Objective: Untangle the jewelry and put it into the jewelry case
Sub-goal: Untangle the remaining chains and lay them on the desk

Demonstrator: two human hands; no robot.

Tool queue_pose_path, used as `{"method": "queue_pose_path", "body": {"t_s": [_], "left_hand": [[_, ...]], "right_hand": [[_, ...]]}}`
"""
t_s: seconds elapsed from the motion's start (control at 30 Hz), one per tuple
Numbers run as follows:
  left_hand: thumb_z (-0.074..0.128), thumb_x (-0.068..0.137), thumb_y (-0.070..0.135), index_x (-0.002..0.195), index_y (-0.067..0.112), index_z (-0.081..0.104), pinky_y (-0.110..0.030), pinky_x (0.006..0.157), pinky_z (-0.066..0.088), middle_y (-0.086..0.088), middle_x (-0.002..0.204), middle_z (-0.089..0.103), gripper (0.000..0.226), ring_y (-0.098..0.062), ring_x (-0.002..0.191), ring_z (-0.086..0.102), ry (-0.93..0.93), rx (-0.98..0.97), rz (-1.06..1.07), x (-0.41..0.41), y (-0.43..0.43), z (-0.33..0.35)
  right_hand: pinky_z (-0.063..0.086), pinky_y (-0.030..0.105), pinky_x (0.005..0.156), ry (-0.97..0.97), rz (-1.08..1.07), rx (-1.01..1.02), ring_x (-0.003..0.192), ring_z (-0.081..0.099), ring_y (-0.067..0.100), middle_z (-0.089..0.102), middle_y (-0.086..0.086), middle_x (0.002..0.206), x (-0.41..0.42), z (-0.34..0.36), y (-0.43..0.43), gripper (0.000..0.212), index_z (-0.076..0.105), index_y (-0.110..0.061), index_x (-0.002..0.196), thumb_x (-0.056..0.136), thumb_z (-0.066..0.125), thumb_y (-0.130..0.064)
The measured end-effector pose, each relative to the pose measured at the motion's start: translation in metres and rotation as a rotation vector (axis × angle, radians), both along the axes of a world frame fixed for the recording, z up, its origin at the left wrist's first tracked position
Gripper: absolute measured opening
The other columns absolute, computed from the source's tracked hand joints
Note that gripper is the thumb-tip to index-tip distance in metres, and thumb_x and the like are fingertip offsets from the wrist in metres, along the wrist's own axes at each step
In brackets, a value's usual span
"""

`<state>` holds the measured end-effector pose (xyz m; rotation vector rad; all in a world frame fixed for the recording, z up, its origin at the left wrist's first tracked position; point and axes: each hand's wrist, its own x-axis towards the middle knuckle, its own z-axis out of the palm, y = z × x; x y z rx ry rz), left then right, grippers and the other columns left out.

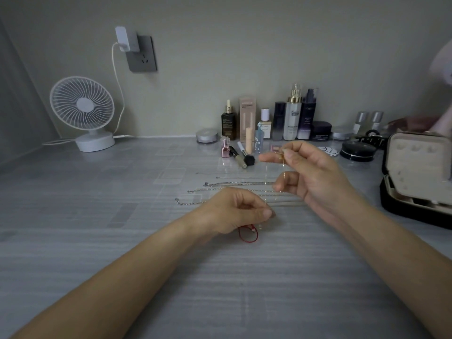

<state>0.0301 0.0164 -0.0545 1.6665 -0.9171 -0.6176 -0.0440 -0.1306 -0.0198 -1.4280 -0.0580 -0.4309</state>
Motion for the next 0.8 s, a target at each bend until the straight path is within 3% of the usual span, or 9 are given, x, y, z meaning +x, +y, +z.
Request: {"method": "queue_pose_path", "body": {"t_s": [0.13,0.27,0.47,0.8], "left_hand": [[0.065,0.083,0.005,0.079,0.019,0.069,-0.016,0.063,0.051,0.011,0.063,0.067,0.015,-0.002,0.060,0.059,0.026,-0.006,0.092,0.0048,0.0012,-0.0007],[0.070,0.080,0.012,0.069,0.022,0.066,-0.022,0.061,0.043,0.011,0.058,0.062,0.016,-0.006,0.057,0.053,0.024,-0.008,0.124,0.0046,0.0021,0.0003],[0.055,0.089,0.007,0.070,0.016,0.060,-0.023,0.065,0.044,-0.002,0.068,0.064,0.021,-0.012,0.065,0.056,0.104,-0.083,0.106,0.0010,0.0037,0.0066],[0.055,0.091,0.010,0.076,0.013,0.063,-0.014,0.062,0.047,0.007,0.066,0.067,0.017,-0.002,0.064,0.061,0.085,-0.070,0.109,0.0046,0.0063,0.0043]], "right_hand": [[0.053,0.025,0.052,-0.010,-0.006,0.012,0.045,0.058,0.014,0.072,0.006,0.099,-0.0013,0.0021,-0.0015,0.009,0.050,-0.010,0.093,0.096,0.042,-0.012],[0.053,0.026,0.052,0.004,-0.011,0.001,0.043,0.054,0.013,0.073,0.007,0.095,-0.0025,0.0031,-0.0019,0.010,0.051,-0.006,0.098,0.095,0.043,-0.011],[0.052,0.025,0.053,0.020,-0.011,-0.022,0.043,0.053,0.013,0.072,0.007,0.080,-0.0040,0.0030,-0.0012,0.012,0.055,-0.012,0.086,0.093,0.046,-0.008],[0.050,0.022,0.056,0.039,0.007,-0.066,0.053,0.055,0.012,0.062,0.001,0.058,-0.0025,0.0000,-0.0096,0.018,0.058,-0.012,0.074,0.089,0.050,-0.004]]}}
